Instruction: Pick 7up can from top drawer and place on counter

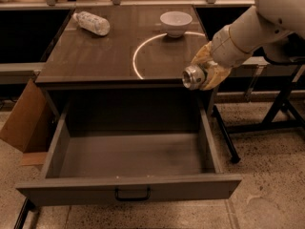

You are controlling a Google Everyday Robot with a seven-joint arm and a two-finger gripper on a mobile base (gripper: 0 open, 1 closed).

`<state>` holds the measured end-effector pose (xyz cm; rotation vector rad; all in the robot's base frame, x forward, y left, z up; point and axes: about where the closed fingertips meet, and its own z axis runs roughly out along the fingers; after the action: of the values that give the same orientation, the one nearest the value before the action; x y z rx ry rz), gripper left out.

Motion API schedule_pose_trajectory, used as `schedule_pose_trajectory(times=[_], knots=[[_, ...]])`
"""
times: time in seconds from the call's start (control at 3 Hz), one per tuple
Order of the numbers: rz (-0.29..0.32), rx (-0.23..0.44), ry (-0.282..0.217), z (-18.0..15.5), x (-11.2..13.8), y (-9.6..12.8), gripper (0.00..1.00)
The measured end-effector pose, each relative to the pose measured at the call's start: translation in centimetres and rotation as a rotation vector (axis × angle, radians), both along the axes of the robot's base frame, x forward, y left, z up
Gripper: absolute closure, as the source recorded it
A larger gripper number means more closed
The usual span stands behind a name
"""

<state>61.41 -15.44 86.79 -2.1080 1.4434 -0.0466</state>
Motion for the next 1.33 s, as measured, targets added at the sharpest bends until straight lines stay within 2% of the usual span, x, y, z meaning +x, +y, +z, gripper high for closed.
schedule_pose_trajectory(times=[0.33,0.67,1.0,1.33], knots=[[-0.013,0.001,-0.072,2.1,2.7,0.6,1.0],[-0.012,0.001,-0.073,2.1,2.8,0.7,1.0],[0.027,0.026,-0.098,3.5,4.7,3.3,1.0],[0.056,0.078,-0.127,5.7,7.2,6.9,1.0]])
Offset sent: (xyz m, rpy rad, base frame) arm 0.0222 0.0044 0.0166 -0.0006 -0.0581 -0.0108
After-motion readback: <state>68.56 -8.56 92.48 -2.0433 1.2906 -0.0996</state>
